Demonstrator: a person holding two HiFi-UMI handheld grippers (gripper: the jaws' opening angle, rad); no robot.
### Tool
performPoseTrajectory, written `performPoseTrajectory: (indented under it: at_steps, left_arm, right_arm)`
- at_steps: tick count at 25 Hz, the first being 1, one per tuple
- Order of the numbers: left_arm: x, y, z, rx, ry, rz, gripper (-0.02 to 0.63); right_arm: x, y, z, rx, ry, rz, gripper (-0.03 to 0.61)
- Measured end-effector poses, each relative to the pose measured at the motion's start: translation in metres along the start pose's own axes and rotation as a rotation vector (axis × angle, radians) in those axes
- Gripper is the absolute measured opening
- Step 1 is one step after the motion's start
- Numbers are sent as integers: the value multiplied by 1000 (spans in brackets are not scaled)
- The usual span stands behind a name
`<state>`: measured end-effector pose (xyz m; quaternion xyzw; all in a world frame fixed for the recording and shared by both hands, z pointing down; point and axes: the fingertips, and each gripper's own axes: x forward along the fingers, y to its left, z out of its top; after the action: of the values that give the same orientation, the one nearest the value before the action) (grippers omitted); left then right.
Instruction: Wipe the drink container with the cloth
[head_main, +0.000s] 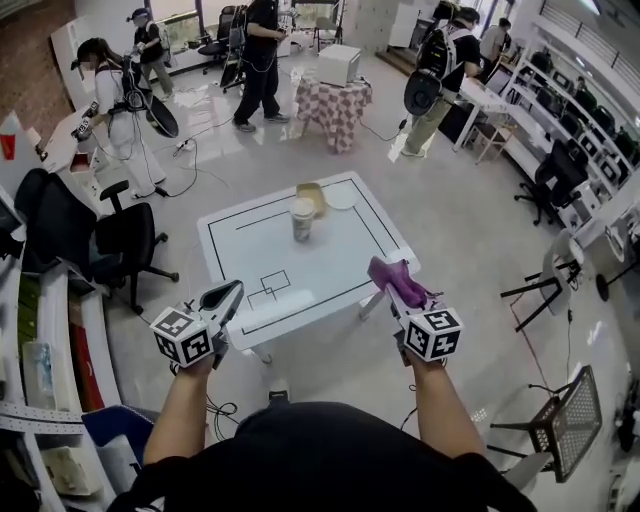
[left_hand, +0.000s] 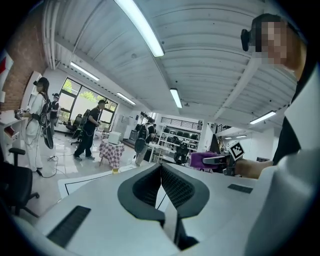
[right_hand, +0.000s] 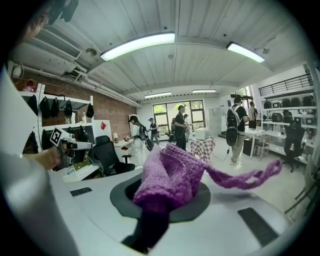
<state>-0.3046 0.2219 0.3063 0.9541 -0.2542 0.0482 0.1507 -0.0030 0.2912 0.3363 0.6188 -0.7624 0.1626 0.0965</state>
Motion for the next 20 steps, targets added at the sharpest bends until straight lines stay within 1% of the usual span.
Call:
performPoseTrajectory:
  at_steps: [8, 20]
  left_arm:
    - [25, 77, 18, -23, 24, -34, 21]
    - [52, 165, 33, -23, 49, -99, 21]
  right_arm:
    - [68, 3, 24, 0, 31, -47, 77]
    - [144, 14, 36, 14, 63, -113, 78]
